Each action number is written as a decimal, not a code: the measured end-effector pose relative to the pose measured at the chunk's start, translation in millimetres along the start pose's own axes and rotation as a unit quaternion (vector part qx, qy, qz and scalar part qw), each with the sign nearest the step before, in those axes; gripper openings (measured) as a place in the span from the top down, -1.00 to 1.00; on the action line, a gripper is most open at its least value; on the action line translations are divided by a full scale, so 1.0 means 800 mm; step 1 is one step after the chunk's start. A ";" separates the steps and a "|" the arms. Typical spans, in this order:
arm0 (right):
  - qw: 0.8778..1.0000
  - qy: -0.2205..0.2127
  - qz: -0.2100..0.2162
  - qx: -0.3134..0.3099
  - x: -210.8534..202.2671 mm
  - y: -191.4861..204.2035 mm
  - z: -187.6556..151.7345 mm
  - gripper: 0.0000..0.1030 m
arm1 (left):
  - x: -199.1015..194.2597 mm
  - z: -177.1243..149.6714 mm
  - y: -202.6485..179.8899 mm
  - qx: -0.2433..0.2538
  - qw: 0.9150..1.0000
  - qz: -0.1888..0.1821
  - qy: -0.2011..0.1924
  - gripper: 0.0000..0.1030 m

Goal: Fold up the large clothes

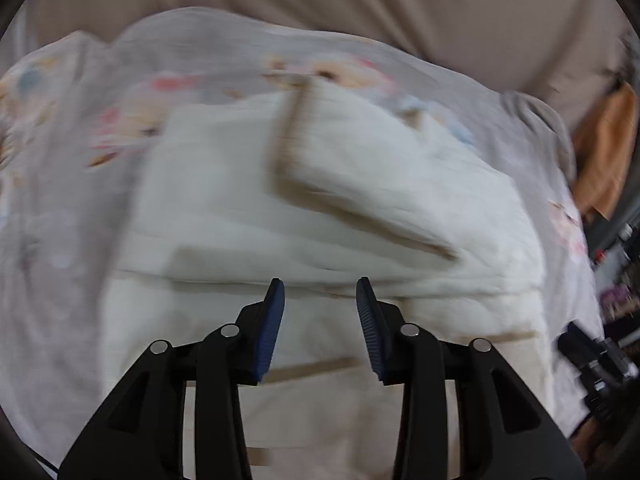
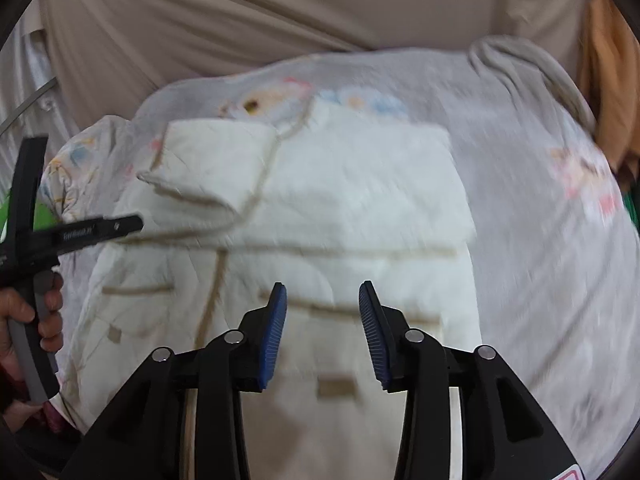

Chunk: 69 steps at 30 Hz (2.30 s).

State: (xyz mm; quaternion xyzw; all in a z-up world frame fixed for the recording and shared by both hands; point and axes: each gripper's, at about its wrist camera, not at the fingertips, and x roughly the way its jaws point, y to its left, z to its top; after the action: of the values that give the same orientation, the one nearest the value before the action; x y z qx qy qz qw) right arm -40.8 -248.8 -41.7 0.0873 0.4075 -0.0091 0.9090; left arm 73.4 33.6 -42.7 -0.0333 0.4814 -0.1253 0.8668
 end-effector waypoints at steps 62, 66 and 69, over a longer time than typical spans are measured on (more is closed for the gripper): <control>0.989 -0.020 0.011 0.145 0.075 -0.050 0.121 0.67 | -0.026 0.047 0.086 -0.086 0.991 0.064 -0.081 0.15; 0.994 -0.006 0.090 0.057 0.129 0.055 0.150 0.67 | 0.012 0.102 0.053 -0.055 0.993 0.038 -0.097 0.10; 0.991 0.022 0.128 -0.013 0.174 0.130 0.151 0.66 | 0.065 0.126 0.044 -0.033 0.996 0.041 -0.071 0.10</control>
State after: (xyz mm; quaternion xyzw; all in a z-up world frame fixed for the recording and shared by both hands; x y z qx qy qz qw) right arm 150.1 -158.9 -50.3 0.1276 0.4132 0.1149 0.8943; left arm 191.6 47.8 -38.1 -0.0505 0.4237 -0.0709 0.9016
